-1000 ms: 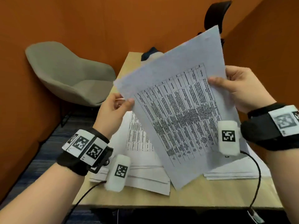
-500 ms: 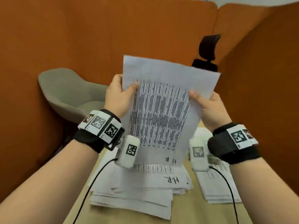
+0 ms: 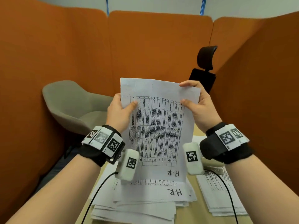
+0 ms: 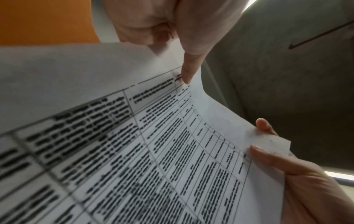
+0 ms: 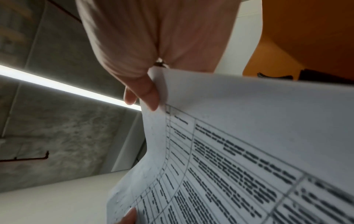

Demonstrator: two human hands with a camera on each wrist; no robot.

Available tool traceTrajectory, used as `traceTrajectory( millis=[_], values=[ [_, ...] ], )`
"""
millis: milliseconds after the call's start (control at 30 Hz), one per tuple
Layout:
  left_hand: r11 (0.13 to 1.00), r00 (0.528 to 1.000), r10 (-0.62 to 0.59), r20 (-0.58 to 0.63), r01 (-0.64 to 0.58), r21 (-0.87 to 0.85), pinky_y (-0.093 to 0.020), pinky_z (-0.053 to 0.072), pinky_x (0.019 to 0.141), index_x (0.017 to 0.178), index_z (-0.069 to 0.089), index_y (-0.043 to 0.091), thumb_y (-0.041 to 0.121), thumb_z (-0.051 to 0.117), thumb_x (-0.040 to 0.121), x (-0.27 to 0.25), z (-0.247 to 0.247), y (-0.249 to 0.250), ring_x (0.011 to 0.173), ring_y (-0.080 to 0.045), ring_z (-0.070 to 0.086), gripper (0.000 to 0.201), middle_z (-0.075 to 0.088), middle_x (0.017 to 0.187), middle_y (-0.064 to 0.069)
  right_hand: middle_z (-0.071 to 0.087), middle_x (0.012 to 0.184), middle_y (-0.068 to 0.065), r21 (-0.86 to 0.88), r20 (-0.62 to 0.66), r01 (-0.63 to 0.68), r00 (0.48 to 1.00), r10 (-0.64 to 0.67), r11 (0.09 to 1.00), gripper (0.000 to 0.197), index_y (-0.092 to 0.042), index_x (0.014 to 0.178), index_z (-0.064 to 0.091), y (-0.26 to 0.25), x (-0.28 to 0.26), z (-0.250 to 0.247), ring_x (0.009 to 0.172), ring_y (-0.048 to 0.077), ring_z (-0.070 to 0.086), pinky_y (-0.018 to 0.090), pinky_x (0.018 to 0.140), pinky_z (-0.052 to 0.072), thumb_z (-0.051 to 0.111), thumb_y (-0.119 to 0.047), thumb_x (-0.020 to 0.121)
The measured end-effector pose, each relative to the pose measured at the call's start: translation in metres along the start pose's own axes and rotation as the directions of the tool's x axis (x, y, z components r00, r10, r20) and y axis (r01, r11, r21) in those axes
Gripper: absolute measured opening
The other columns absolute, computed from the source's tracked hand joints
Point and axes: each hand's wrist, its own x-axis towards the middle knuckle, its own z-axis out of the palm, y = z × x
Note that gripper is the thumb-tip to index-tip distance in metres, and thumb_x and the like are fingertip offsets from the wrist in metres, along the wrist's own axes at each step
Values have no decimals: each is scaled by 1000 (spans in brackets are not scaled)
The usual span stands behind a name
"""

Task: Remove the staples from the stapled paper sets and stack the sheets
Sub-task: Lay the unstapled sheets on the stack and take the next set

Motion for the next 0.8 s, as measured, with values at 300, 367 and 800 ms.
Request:
traceTrajectory(
  millis=[300, 367, 800],
  values=[
    [995, 998, -2, 66, 8, -95, -30, 53, 88, 107, 59, 12, 14, 64, 86, -2, -6, 16, 96, -11, 65, 22, 67, 106, -1, 45, 91, -4, -181, -110, 25, 993, -45, 983, 40, -19, 87, 45, -14, 9, -9, 65, -11, 53, 12, 59, 48, 44, 21, 84],
    [971, 993, 0, 122, 29, -236, -21, 54, 80, 106, 60, 11, 6, 60, 87, -5, -8, 26, 92, -7, 66, 20, 68, 104, 0, 46, 93, -6, -211, -148, 49, 986, -81, 976, 41, -20, 88, 46, -25, 17, -16, 70, -12, 52, 13, 66, 47, 48, 20, 82],
    [830, 949, -97, 302, -90, 550, -43, 25, 111, 142, 28, 17, 35, 69, 78, -36, 33, -41, 136, -25, 25, 79, 31, 147, -7, 46, 120, 2, -512, -12, -404, 886, 464, 758, 45, -24, 112, 50, 50, -12, -10, 87, 7, 53, 11, 76, 47, 62, 2, 77]
  ],
)
